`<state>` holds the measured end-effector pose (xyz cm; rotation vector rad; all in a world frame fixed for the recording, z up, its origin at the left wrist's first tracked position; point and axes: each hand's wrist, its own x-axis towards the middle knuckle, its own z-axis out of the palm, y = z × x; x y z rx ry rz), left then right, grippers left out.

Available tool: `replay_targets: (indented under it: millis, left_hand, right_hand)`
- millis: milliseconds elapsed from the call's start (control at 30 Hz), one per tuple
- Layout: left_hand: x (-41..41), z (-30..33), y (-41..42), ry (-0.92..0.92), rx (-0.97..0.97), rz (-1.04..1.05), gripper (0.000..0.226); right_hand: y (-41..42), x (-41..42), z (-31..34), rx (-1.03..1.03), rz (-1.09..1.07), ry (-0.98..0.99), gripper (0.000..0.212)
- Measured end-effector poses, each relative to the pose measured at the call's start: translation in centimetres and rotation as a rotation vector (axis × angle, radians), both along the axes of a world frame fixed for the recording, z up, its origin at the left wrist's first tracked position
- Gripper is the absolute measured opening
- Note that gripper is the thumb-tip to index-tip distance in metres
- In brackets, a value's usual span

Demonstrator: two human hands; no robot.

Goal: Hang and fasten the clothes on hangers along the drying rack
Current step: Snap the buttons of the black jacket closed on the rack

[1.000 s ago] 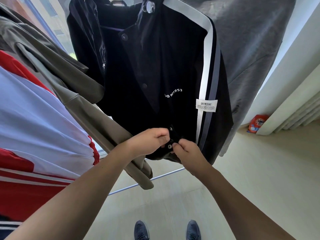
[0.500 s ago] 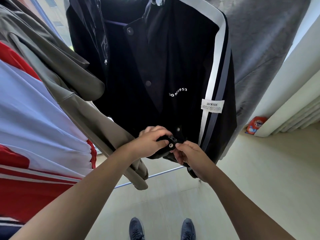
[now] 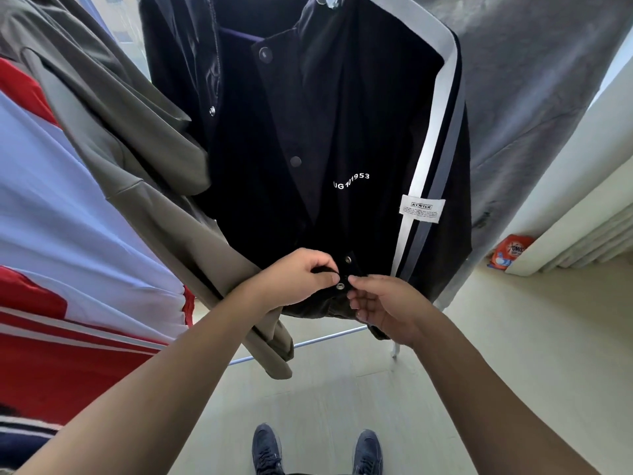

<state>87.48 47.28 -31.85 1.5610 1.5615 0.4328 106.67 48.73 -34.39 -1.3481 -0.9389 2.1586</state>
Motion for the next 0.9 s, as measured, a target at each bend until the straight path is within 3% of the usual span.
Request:
replay_targets:
  millis: [267,567,700,900]
  left_hand:
    - [0.6,0.2,0.0,0.045,-0.038,0.07,0.016]
    - [1.2,0.2,-0.1,0.028,-0.143,0.148,0.02]
    - [0.9,0.4,-0.3,-0.055,-0.2,0.245,0.016]
    - [0.2,1.3,0.1,-0.092,-0.159,0.214,0.016]
  right_hand:
    - [0.5,-0.2,0.1,-0.144,-0.007,-0.058,0.019]
    - [-1.2,-0.8,-0.9,-0.329,-0.207,0.17,0.013]
    - [-1.2,-1.1,-0.5,-0.177,-0.159,0.123,0.014]
    - [-0.1,-1.2,0.0,-0.013,-0.02,0.027,0.021]
